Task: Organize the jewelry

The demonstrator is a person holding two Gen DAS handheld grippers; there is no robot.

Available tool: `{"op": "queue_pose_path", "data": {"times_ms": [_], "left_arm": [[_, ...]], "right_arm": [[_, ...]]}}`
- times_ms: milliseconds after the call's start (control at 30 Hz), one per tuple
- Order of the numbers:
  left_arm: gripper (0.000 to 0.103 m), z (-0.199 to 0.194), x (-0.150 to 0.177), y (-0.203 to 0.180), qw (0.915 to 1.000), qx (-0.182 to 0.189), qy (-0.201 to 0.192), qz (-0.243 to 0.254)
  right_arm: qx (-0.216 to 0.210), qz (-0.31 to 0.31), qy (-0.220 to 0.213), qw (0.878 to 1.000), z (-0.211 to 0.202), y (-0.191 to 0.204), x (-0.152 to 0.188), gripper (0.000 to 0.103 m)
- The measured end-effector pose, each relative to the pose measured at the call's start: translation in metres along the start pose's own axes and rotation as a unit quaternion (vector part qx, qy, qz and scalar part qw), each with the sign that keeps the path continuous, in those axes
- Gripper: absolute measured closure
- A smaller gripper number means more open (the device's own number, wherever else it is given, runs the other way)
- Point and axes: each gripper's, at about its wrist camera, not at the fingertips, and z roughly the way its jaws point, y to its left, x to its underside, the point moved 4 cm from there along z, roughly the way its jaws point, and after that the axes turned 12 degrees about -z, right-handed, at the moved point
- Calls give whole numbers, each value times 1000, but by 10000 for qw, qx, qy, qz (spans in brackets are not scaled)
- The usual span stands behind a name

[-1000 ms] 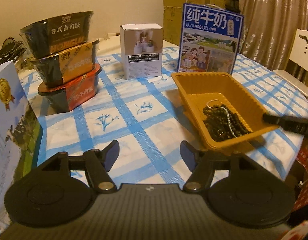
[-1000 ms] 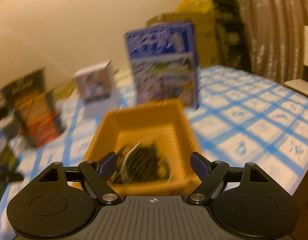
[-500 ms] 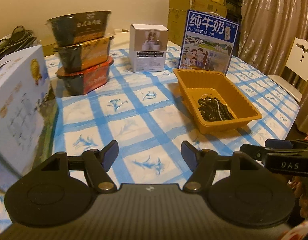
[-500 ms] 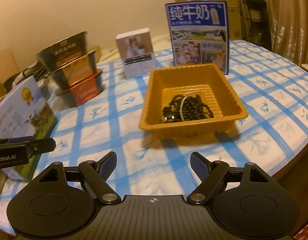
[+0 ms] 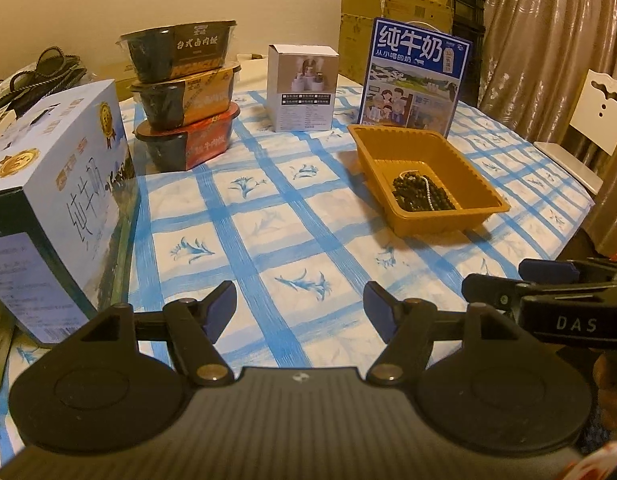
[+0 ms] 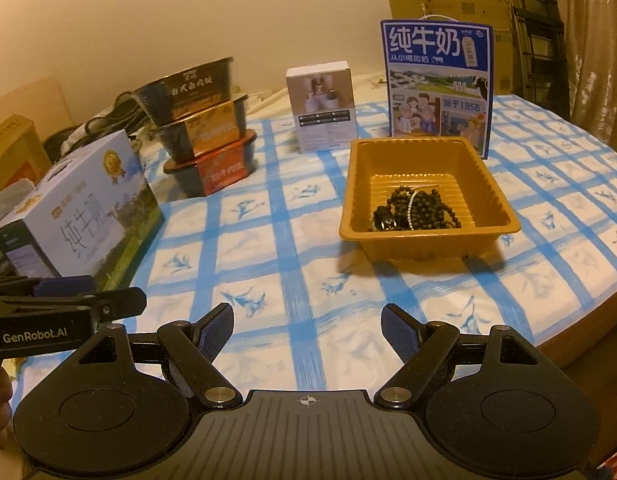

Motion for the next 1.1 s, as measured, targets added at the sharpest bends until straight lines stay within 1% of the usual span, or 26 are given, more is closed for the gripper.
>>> {"op": "queue_pose_path", "data": {"times_ms": [500,1100], "left_arm": [[34,-4,4,-7,9999,-6,-10,164],[34,-1,3,-8,9998,15,2,190]], "right_arm": [[-21,25,-42,10000,-3,-1,3,22],[-4,47,-40,10000,0,-5,5,22]]}}
